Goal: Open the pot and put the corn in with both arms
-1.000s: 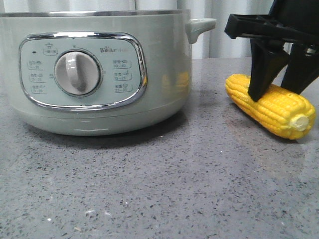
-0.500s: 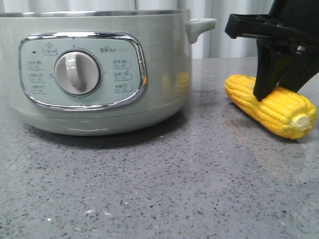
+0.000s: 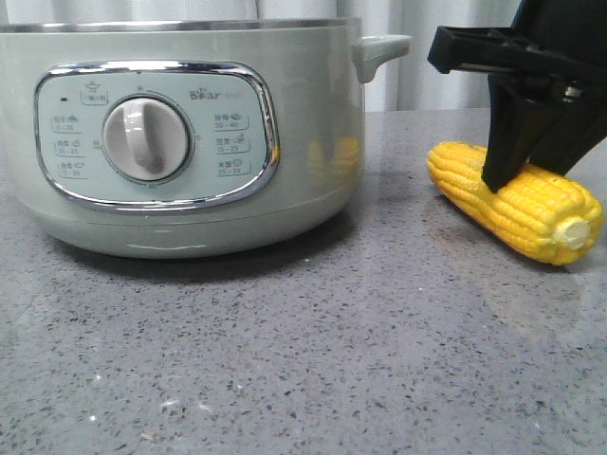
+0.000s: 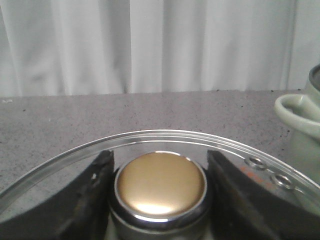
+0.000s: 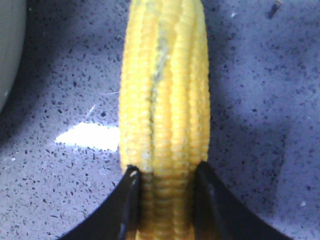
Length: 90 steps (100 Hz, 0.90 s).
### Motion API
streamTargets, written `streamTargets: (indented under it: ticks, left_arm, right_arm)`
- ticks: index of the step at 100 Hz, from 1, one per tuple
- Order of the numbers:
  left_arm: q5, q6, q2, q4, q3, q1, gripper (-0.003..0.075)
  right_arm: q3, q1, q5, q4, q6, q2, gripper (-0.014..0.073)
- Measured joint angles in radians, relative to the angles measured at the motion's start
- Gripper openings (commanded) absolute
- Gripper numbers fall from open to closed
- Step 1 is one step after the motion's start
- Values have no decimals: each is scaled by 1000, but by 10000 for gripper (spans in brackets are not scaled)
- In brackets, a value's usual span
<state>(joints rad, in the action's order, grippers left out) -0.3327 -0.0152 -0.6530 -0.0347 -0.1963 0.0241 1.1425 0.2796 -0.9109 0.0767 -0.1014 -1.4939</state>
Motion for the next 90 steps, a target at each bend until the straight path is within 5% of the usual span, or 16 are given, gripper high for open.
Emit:
streamTargets:
  ticks: [75, 90]
  left_arm:
    - [-382, -106, -476, -110, 42, 0, 51]
    - [-420, -111, -516, -124, 40, 0, 153]
  right_arm:
    - [0, 0, -4, 0, 0, 0, 36]
    - [0, 0, -5, 0, 0, 0, 36]
